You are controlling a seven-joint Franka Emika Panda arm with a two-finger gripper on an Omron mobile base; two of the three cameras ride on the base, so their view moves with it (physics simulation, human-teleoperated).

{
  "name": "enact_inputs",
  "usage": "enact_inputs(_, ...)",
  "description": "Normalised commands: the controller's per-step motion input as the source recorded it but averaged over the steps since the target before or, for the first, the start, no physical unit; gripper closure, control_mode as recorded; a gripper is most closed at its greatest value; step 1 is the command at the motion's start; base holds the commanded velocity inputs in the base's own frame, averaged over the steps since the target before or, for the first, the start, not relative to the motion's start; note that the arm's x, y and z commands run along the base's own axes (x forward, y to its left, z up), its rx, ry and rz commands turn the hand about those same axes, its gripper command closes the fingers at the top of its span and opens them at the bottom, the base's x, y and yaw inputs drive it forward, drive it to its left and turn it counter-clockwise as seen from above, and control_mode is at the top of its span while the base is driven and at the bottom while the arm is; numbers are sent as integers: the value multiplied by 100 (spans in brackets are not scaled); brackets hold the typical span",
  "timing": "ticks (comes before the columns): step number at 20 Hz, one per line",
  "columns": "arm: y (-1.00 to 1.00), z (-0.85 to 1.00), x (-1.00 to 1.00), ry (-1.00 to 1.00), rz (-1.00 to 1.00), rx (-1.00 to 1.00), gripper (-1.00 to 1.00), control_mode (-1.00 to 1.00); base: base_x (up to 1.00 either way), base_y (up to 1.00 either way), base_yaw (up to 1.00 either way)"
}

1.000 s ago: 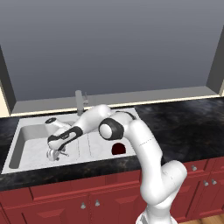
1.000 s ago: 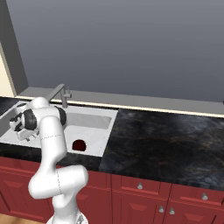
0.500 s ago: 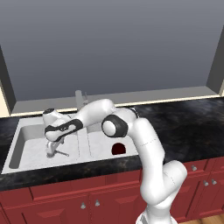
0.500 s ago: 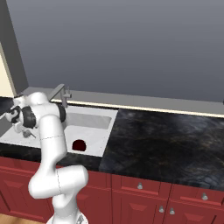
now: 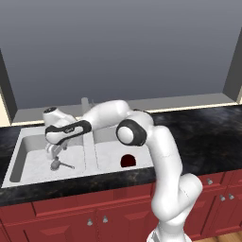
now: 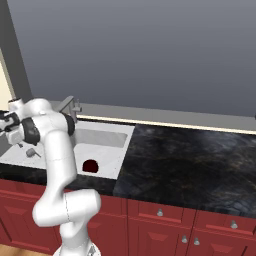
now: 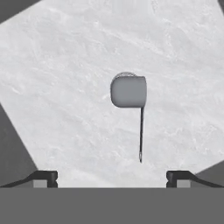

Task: Move any existing items from the left basin to the right basin for drying. Then move the measuring cup from the counter to the left basin of the sink for washing.

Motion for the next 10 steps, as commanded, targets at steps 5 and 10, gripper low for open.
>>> enact_inputs(5, -16, 25, -67, 0, -1, 4, -100, -100, 0, 0, 0)
enact_inputs(10, -24, 33, -60, -3, -3, 3, -100, -100, 0, 0, 0)
